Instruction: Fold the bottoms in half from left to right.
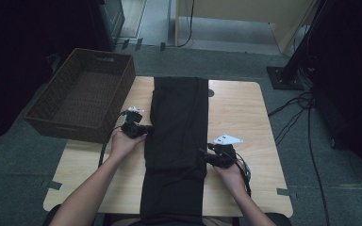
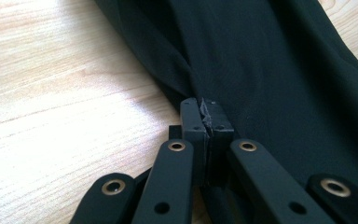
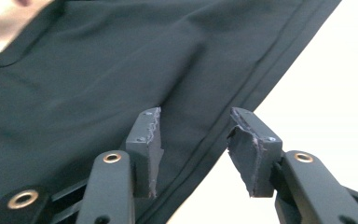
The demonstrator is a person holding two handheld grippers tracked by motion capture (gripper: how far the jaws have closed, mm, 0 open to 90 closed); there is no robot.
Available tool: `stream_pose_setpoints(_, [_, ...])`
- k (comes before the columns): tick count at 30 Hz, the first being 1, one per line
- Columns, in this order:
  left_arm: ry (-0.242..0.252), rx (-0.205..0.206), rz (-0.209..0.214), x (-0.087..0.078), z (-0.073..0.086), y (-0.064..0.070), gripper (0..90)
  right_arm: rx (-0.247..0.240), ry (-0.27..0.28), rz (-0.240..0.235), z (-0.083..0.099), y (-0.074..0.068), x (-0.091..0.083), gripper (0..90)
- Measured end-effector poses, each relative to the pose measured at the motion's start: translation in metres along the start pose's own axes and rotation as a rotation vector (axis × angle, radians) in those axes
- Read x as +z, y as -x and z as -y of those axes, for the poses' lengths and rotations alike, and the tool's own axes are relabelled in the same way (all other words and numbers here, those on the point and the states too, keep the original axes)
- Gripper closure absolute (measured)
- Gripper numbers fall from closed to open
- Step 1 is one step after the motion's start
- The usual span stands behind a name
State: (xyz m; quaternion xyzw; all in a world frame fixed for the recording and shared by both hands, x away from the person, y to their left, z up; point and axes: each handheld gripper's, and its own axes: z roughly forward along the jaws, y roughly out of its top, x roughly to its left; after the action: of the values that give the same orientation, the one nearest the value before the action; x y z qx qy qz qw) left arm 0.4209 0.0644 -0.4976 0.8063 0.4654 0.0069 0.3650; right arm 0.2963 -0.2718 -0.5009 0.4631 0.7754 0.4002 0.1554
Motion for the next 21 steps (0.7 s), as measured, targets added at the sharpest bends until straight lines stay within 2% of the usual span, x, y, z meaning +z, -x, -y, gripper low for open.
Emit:
stream_pose_setpoints(4, [-0.017, 0.017, 0.000, 0.000, 0.001, 0.002, 90.0, 0.024, 0.034, 0.023, -0.005, 0.011, 0.011, 51.3])
stream_pose_setpoints(6, [-0.019, 0.030, -0.002, -0.001, 0.002, 0.004, 90.0, 0.050, 0.015, 0.023, -0.009, 0.018, 0.016, 48.6])
stream_pose_setpoints(9, [-0.022, 0.038, 0.009, -0.003, 0.004, 0.006, 90.0, 0.066, 0.067, 0.059, -0.015, 0.026, 0.021, 43.7])
stream_pose_setpoints(11, [-0.015, 0.038, 0.017, -0.006, 0.007, 0.009, 90.0, 0.092, 0.034, 0.051, -0.021, 0.035, 0.027, 42.7])
stream_pose_setpoints(14, [-0.009, 0.036, 0.029, -0.010, 0.011, 0.010, 90.0, 0.098, 0.038, 0.079, -0.029, 0.045, 0.035, 42.2])
stream_pose_setpoints(21, [-0.023, 0.028, 0.040, -0.008, 0.018, 0.012, 90.0, 0.120, 0.032, 0.104, -0.046, 0.061, 0.058, 40.8])
